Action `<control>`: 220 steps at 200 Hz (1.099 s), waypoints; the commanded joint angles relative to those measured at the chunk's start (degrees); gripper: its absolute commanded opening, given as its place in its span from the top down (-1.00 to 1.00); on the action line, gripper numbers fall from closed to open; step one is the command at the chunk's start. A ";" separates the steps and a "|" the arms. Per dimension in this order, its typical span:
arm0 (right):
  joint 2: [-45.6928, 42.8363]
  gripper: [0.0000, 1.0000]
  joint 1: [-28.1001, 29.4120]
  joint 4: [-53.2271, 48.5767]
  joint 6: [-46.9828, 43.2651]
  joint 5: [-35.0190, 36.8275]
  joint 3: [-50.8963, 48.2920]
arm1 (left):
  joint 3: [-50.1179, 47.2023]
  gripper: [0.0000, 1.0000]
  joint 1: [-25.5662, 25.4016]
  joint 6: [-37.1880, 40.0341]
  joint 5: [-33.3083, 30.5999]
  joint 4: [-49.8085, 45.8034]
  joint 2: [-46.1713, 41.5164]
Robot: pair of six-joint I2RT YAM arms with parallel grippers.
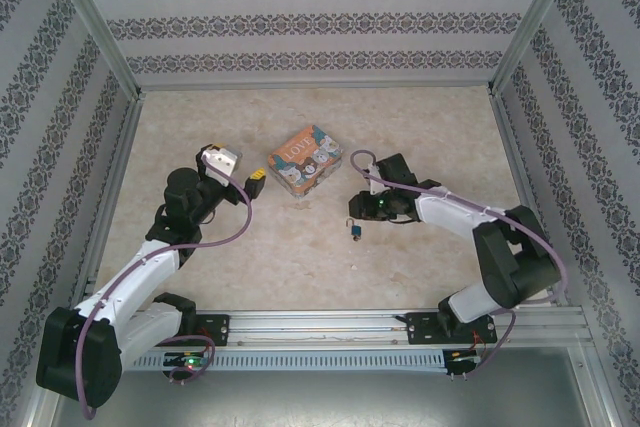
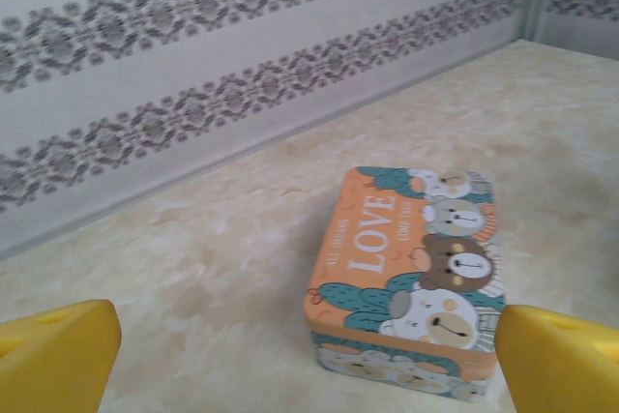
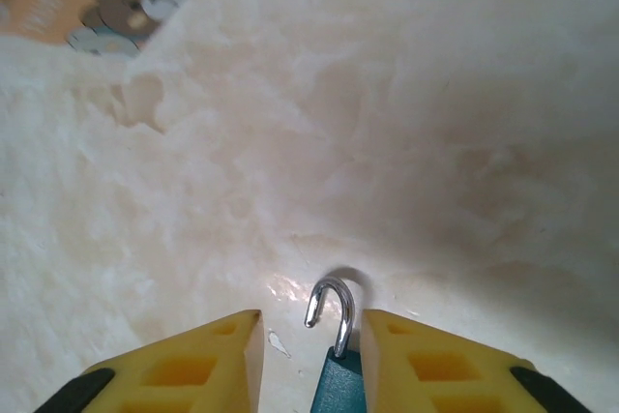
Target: Unlock the padlock with the key
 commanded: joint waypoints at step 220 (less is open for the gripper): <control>-26.04 -0.97 -21.23 30.34 -13.96 29.16 -20.19 | 0.49 -0.99 5.14 -10.00 -28.68 1.29 9.21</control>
